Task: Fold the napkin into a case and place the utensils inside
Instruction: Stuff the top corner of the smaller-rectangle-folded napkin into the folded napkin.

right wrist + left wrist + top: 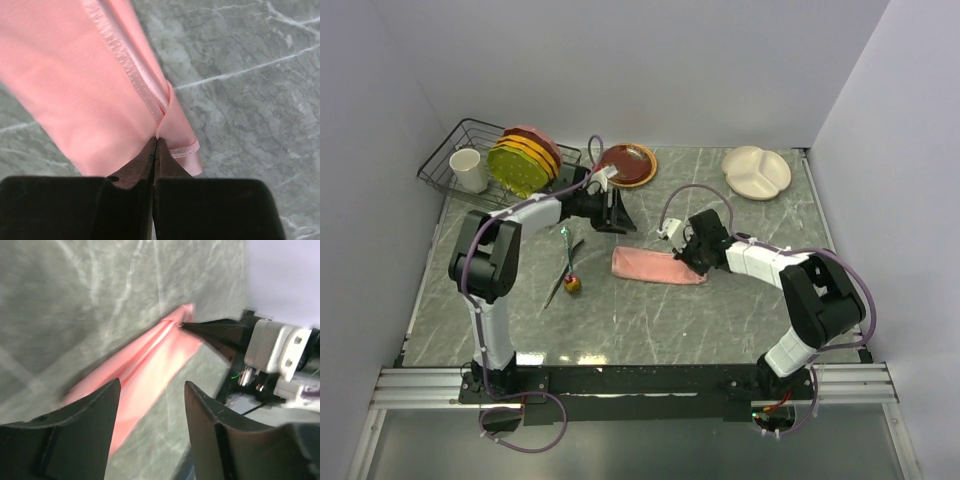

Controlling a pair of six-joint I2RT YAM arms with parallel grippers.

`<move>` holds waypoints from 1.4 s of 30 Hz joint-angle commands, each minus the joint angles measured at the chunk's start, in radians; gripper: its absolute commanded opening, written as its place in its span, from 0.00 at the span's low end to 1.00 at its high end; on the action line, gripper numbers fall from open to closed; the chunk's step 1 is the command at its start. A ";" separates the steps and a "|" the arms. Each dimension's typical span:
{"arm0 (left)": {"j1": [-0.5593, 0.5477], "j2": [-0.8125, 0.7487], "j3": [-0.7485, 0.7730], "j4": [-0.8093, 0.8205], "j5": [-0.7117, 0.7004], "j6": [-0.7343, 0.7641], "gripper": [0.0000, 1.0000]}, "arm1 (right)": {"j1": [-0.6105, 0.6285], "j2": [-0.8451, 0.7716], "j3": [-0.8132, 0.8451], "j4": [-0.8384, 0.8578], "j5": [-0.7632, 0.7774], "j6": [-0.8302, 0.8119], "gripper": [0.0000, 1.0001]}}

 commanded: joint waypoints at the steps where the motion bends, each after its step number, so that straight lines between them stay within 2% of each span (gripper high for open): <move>1: 0.024 -0.021 0.118 -0.366 0.021 0.439 0.62 | 0.004 -0.046 -0.052 0.025 -0.034 -0.159 0.00; 11: -0.030 0.162 0.382 -0.626 0.003 0.789 0.68 | 0.013 -0.065 -0.102 0.094 -0.055 -0.268 0.00; 12: -0.033 0.201 0.440 -0.651 0.006 0.806 0.68 | 0.015 -0.065 -0.105 0.096 -0.058 -0.272 0.00; 16: -0.061 0.254 0.498 -0.698 0.013 0.863 0.75 | 0.015 -0.057 -0.102 0.104 -0.066 -0.275 0.00; 21: -0.101 0.292 0.505 -0.703 -0.005 0.904 0.73 | 0.015 -0.053 -0.101 0.096 -0.068 -0.279 0.00; 26: -0.119 0.321 0.503 -0.734 -0.003 0.930 0.62 | 0.018 -0.063 -0.107 0.084 -0.078 -0.298 0.00; 31: -0.119 0.292 0.454 -0.735 0.013 0.937 0.39 | 0.029 -0.068 -0.101 0.070 -0.077 -0.305 0.00; 38: -0.119 0.249 0.339 -0.683 0.021 0.891 0.18 | 0.047 -0.093 -0.098 0.087 -0.068 -0.339 0.01; 40: -0.118 0.243 0.324 -0.662 0.017 0.865 0.13 | 0.052 -0.085 -0.093 0.096 -0.055 -0.348 0.04; 42: -0.118 0.240 0.307 -0.628 0.012 0.822 0.11 | 0.050 -0.070 -0.066 0.082 -0.048 -0.345 0.13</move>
